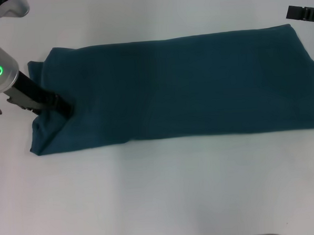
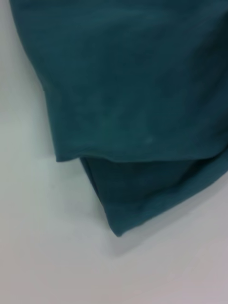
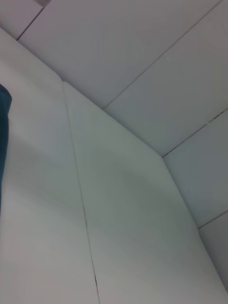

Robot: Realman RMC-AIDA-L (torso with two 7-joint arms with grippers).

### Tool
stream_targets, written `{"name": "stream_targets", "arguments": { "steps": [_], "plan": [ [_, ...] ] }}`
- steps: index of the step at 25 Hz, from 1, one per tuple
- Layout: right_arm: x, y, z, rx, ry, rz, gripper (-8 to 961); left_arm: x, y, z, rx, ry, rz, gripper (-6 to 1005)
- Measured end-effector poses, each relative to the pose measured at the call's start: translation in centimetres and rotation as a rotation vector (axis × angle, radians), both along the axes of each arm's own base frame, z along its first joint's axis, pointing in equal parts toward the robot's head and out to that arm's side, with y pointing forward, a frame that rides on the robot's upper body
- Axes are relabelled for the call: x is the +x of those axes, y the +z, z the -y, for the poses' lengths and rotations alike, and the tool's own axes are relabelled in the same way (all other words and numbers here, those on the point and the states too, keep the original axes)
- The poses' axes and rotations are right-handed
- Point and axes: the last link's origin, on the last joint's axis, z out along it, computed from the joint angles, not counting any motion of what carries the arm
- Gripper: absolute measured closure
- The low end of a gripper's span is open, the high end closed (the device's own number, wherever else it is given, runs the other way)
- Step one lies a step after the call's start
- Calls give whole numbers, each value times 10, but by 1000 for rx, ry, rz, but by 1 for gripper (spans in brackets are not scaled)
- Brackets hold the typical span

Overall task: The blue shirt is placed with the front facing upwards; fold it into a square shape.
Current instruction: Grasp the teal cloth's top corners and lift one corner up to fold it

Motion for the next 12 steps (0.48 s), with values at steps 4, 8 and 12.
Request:
{"name": "stream_targets", "arguments": {
  "steps": [4,8,12],
  "plan": [
    [0,0,0,0,0,0,285,3,-2,0,-5,-7,2,234],
    [0,0,0,0,0,0,285,4,-2,-1,-5,-12,-2,235],
    [-1,1,-1,1,3,1,285,5,-2,-3,3,-19,-2,235]
  ]
}}
